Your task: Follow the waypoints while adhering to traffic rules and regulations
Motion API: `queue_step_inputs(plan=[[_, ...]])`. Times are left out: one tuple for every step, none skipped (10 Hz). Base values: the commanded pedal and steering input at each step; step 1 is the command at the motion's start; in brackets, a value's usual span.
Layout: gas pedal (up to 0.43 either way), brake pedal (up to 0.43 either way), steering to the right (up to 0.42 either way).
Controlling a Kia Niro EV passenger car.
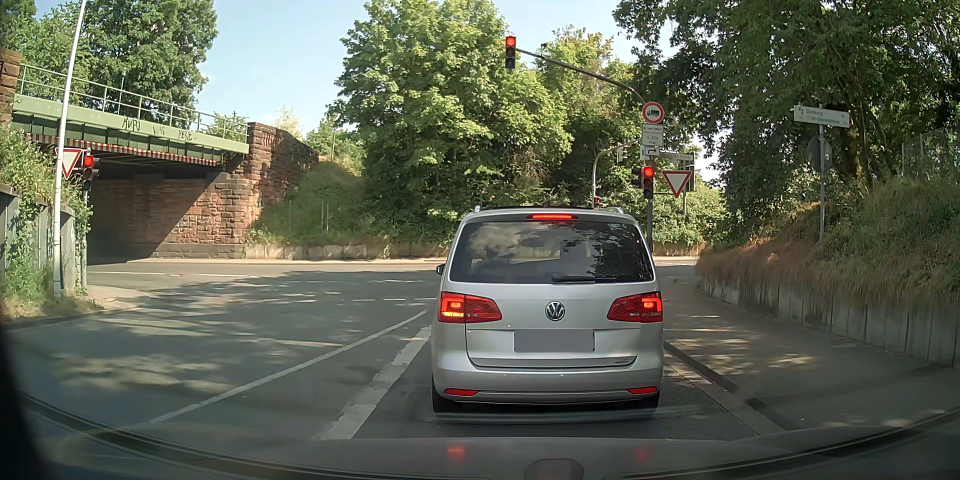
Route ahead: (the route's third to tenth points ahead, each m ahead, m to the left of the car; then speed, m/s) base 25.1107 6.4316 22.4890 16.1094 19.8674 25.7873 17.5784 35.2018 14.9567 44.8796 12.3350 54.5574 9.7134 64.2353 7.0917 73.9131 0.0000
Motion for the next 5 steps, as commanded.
queue_step_inputs(plan=[[0.0, 0.207, 0.005], [0.0, 0.207, 0.005], [0.0, 0.207, 0.005], [0.0, 0.207, 0.005], [0.0, 0.207, 0.005]])
